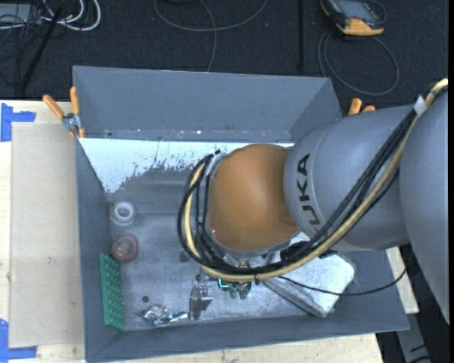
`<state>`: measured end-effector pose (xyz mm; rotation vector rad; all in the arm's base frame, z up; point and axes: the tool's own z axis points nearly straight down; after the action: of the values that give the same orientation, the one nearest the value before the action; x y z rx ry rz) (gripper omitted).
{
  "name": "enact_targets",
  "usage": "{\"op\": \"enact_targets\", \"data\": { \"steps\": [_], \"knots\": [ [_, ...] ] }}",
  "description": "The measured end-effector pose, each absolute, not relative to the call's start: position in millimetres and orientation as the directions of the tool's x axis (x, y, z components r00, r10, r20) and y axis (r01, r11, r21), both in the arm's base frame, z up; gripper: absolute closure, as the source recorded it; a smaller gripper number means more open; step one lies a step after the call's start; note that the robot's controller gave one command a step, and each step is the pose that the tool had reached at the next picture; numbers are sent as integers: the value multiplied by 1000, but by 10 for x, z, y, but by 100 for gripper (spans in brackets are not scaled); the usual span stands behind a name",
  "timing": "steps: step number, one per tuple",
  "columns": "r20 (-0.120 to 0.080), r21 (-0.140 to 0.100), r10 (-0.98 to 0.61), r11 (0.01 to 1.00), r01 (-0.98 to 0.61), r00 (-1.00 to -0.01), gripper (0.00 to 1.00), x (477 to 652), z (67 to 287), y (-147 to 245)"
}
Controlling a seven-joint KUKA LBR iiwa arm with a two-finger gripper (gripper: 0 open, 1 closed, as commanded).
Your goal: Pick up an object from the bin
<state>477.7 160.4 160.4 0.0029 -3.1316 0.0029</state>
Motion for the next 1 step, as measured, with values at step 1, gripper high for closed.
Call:
{"op": "enact_targets", "data": {
  "steps": [1],
  "knots": [
    [-13,3,-80,997,-80,-997,0,4770,721,1787]
  ]
}}
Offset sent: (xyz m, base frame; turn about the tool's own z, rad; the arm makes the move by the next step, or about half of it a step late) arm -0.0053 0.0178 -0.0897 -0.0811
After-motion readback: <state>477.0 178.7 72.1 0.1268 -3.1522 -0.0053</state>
